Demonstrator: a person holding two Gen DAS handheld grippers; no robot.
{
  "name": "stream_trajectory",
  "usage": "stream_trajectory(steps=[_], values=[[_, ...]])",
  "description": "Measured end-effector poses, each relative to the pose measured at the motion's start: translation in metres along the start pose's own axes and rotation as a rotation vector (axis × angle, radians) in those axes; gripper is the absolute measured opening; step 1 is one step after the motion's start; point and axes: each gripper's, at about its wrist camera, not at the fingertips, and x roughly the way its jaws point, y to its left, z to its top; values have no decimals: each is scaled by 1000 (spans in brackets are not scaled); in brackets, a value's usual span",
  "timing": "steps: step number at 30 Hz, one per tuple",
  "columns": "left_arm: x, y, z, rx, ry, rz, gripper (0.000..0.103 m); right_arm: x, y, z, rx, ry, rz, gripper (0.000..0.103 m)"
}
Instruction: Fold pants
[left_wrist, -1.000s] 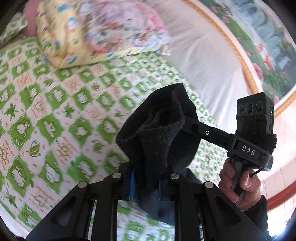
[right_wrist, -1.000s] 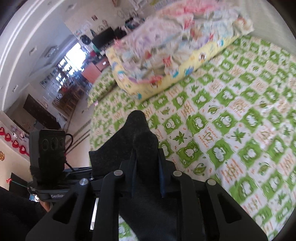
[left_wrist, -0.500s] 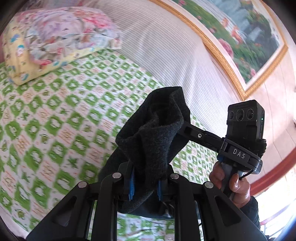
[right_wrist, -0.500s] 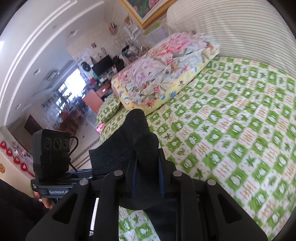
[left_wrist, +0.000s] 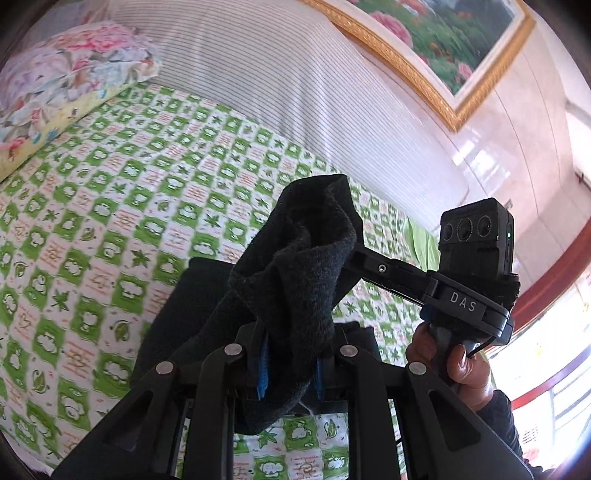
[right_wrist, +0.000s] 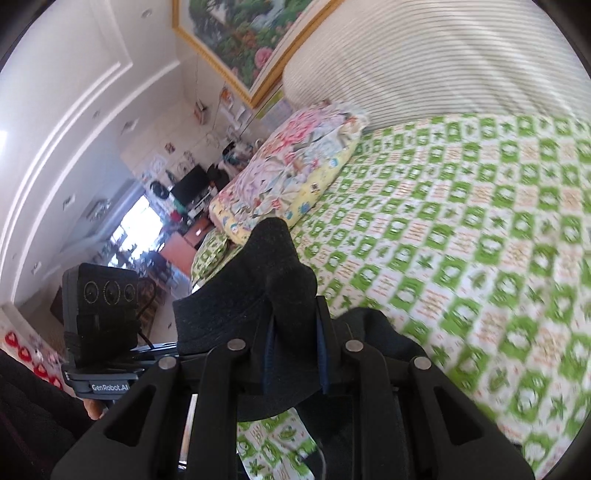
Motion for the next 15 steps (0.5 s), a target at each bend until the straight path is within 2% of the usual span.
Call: stream_trajectory(steps=[8,15], values=[[25,-26,-14,66,53,28,17,-28,-33,-32,99,-66,-4,21],[34,-42,-16,125,61,52,18,-43,-45,-42,131,-105,6,21]])
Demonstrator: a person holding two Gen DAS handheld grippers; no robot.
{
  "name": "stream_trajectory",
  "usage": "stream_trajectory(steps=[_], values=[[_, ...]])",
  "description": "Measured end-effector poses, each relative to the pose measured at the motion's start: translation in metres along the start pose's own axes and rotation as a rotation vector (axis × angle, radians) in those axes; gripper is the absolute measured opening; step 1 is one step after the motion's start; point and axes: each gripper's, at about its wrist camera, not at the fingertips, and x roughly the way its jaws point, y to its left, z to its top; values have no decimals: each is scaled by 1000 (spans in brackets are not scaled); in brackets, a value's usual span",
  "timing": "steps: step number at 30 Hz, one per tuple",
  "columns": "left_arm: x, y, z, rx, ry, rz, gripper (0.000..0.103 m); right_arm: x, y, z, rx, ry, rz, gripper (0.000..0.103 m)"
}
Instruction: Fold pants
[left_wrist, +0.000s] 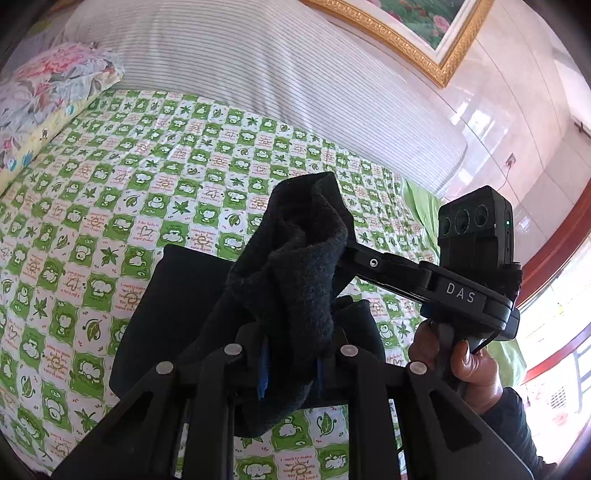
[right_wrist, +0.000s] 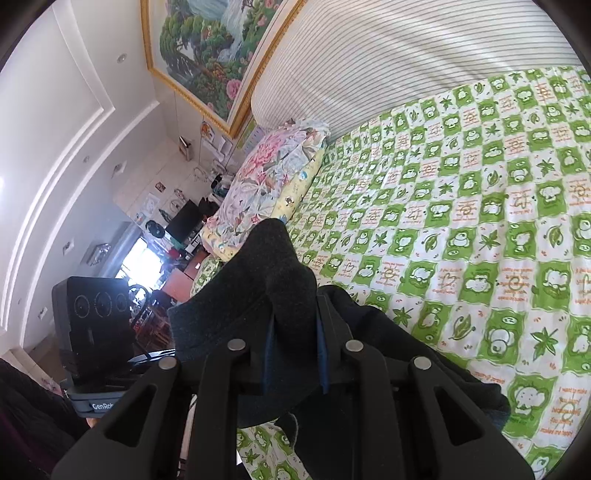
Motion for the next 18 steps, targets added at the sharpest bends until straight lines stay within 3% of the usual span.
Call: stream_trajectory(steps=[8,18], values=[[16,-16,-4,38,37,4,18,-18,-16,-11,26,-23,-6,21],[38,-35,-14,116,42,68,18,-27,-42,-20,70,-21,-58,28]])
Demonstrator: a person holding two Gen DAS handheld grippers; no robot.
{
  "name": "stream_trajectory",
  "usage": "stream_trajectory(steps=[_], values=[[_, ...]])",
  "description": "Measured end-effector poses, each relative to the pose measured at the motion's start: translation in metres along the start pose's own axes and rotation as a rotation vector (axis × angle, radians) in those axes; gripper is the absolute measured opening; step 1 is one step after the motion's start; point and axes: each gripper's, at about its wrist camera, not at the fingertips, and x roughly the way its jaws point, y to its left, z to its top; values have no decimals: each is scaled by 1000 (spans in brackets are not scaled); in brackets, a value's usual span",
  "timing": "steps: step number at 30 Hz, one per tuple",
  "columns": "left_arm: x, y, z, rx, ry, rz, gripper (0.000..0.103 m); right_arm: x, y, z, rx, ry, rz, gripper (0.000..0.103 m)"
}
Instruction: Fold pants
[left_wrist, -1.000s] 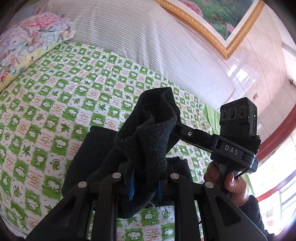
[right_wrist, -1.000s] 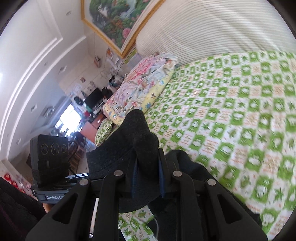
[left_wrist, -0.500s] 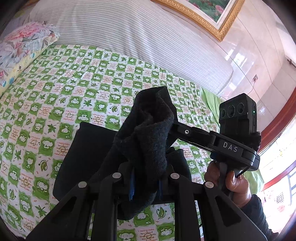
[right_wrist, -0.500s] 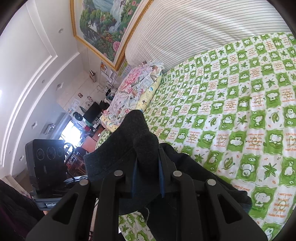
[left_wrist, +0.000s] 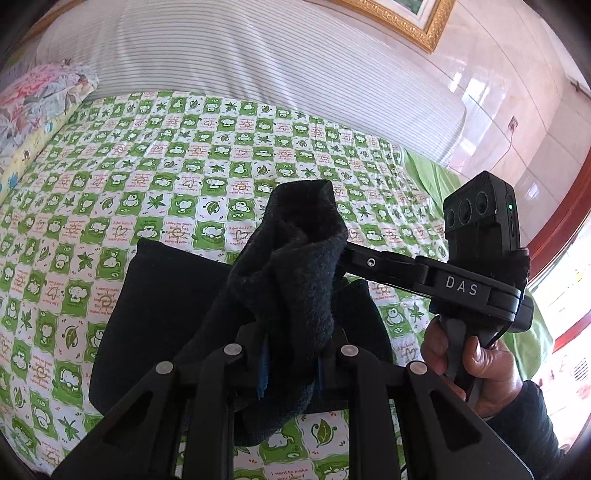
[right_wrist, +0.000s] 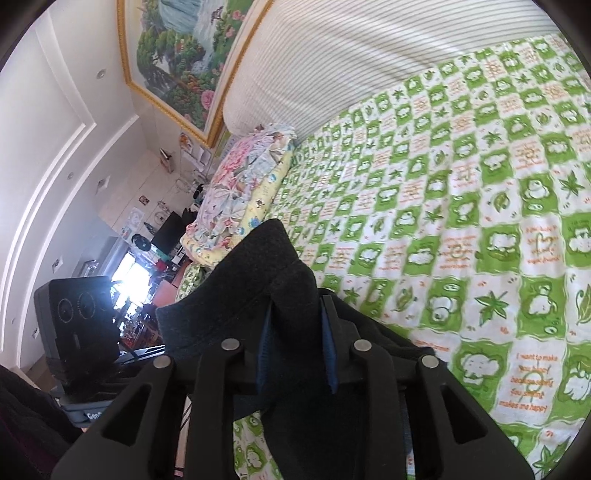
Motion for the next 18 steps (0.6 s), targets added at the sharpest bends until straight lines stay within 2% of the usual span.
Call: stream_trajectory(steps=[9,11,14,18], values=[[4,-19,-8,59,-7,18,22,-18,-16,-14,45,-24,-41,31],[4,-23,-9,68,-5,2,27,-23,-16,-16,47,-33,-62,31],[5,-31,-12,91,-9,-14,34,-34,-14,-19,46,-59,-101,35],[8,-38,-17,113,-9,-19,35,-54,-10,-27,66,-126,-143,39]])
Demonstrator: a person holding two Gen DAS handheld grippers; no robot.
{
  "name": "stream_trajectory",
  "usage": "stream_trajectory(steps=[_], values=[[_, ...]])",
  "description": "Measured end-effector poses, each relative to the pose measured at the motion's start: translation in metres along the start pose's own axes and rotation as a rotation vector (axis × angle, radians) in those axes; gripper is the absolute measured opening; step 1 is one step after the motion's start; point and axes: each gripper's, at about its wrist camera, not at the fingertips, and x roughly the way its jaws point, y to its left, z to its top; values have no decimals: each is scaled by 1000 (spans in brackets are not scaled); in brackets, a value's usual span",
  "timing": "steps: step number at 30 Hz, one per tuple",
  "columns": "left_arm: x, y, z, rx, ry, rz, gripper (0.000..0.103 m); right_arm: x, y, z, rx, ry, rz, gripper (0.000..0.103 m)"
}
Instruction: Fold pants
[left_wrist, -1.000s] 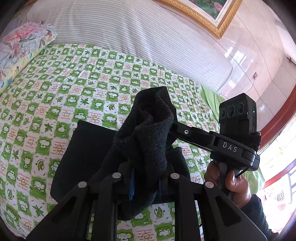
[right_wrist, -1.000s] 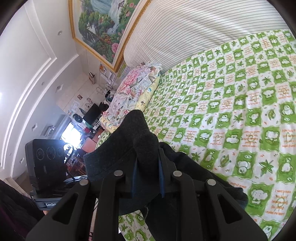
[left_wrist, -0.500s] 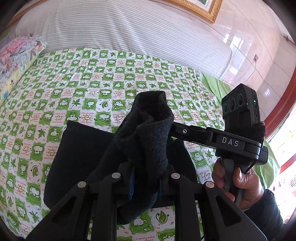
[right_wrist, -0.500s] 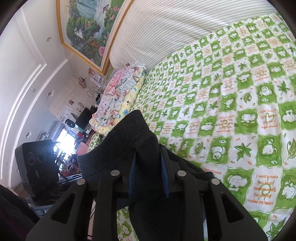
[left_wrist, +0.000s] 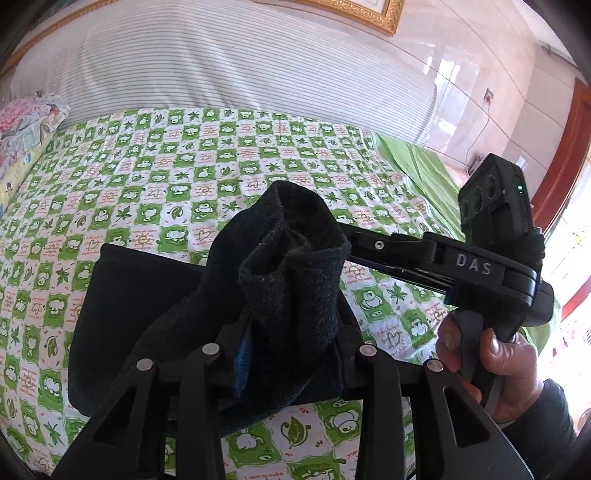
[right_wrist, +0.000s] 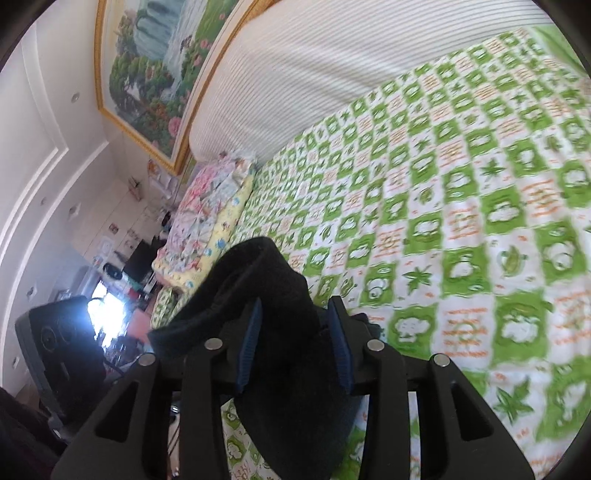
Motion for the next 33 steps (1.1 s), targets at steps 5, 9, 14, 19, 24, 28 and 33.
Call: stream_trajectory(steps=[5,9,14,19,24,28,33], values=[[-2,-6,-3,8,10,-69,47,-18,1,-9,12,-30,-46,40],[-3,-11,-6,31,22,-84,48,-29,3,-16,18,-38,-95,42],[-11,-3,-6,6,37,-166,52,-41,7,-20,23,-60,-156,49],[-22,0,-7,-8,37,-232,52,-56,14,-23,40,-96,-175,57],[-37,0,-6,4,16,-267,53,-64,26,-29,31,-113,-198,62],[-46,7,-7,-14,12,-256,53,-65,35,-33,21,-109,-212,62],[-52,25,-8,-53,3,-219,53,-62,47,-38,4,-99,-224,63]])
